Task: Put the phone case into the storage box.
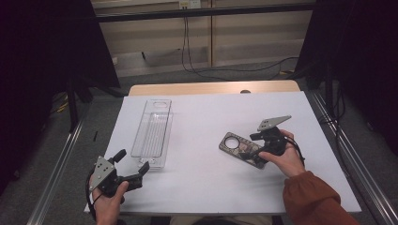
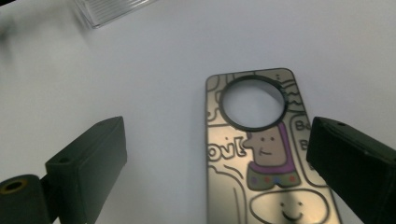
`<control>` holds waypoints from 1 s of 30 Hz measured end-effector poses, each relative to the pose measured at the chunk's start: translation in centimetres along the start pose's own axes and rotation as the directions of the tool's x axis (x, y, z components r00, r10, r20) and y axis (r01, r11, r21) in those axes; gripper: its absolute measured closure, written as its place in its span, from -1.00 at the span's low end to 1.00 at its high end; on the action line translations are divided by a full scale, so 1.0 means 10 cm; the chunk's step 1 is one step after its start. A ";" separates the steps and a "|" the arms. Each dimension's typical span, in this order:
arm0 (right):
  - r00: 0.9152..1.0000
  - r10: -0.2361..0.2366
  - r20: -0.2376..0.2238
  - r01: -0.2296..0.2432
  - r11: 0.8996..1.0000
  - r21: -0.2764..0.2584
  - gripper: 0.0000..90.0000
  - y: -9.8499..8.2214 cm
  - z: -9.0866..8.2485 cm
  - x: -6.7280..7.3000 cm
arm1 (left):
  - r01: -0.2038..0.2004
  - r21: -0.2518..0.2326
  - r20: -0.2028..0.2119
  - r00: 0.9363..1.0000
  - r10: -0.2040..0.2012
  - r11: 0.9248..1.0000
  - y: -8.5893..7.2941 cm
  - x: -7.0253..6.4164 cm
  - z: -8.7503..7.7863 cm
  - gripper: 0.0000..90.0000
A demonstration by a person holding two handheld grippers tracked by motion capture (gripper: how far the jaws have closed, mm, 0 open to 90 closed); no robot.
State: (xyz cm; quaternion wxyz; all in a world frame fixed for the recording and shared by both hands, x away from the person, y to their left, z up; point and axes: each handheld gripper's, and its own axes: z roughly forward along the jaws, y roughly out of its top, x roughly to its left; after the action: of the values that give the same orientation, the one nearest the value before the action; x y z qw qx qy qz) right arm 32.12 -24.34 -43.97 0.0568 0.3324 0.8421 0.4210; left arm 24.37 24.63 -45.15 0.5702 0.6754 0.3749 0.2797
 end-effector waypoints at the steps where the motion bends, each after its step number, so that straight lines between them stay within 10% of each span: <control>1: 1.000 0.016 0.001 -0.016 1.000 0.009 -0.95 -0.01 -0.02 -0.04 | 0.000 0.000 0.000 1.000 0.000 1.000 0.00 0.00 0.00 -0.93; 15: 0.998 0.038 0.044 -0.043 0.991 0.124 -0.90 0.12 0.19 -0.30 | -0.007 0.005 0.015 1.000 0.006 1.000 0.00 0.01 0.01 -0.93; 30: 0.999 0.007 0.042 -0.018 0.958 0.285 -0.88 0.23 0.40 -0.30 | -0.012 0.010 0.007 1.000 0.012 1.000 0.00 0.01 0.02 -0.93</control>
State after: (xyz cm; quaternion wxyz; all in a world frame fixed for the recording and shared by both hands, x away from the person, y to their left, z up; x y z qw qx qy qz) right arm 37.08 -22.48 -45.36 0.0225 0.3509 0.8906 0.2886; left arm 24.59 24.61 -45.16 0.5664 0.6814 0.3702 0.2789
